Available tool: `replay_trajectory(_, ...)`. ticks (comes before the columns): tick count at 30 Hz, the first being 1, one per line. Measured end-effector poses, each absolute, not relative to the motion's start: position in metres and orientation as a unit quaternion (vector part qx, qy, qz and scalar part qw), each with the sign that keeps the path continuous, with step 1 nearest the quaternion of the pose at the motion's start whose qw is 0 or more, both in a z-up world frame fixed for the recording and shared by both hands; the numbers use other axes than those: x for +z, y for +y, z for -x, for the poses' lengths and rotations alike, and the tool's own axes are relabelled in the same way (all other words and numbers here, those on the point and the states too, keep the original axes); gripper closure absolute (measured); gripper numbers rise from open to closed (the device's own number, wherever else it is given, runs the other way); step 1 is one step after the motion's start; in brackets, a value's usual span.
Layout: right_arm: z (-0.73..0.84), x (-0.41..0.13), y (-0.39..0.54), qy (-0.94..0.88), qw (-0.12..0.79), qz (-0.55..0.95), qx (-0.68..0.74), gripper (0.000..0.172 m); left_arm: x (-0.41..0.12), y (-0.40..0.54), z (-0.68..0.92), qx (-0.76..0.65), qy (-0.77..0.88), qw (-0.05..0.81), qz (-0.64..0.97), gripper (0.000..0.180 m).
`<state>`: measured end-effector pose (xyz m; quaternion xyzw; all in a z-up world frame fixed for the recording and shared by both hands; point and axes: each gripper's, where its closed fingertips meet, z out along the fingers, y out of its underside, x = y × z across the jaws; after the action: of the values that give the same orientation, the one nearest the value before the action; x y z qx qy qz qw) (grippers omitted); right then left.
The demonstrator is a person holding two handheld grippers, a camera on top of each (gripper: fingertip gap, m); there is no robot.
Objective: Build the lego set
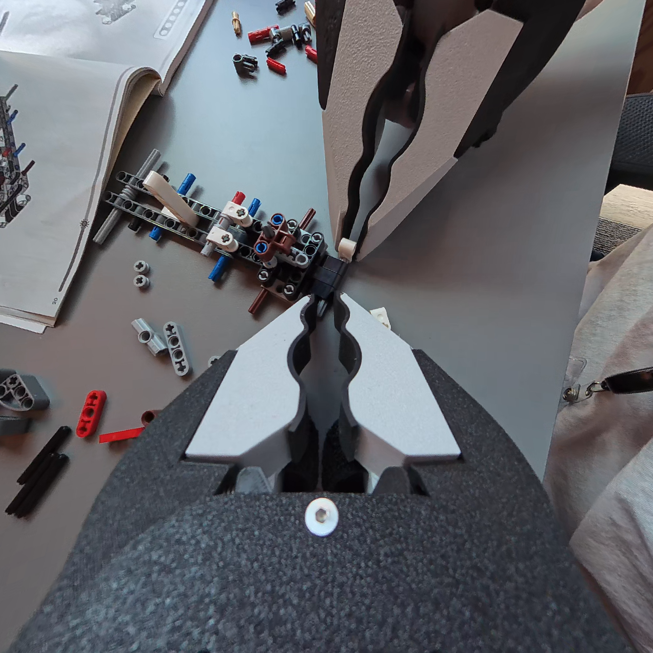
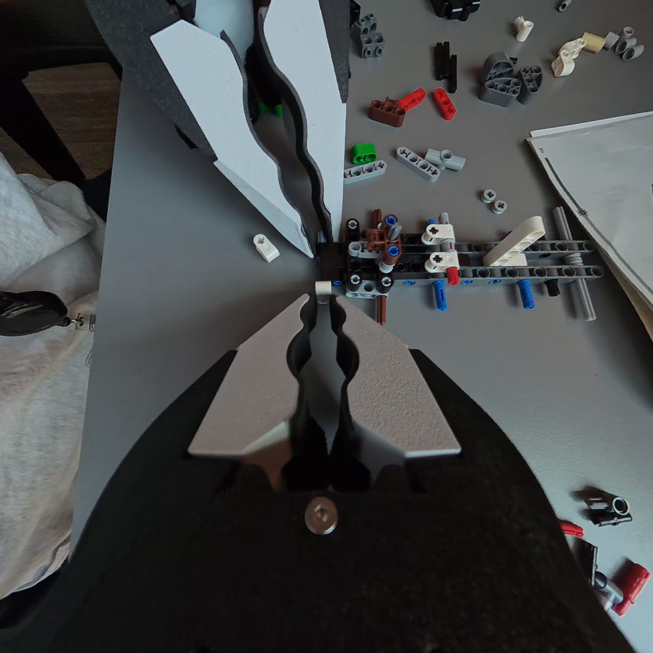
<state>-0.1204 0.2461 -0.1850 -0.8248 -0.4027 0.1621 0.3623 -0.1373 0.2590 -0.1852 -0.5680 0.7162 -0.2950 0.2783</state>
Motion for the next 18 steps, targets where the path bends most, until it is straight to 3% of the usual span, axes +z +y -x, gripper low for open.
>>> replay_trajectory(18,0.1223,-0.1852,0.2489,-0.384,0.363,0.831,0.172,0.166,-0.1853,0.2604,0.1354,-0.291,0.712,0.282,0.574,0.172)
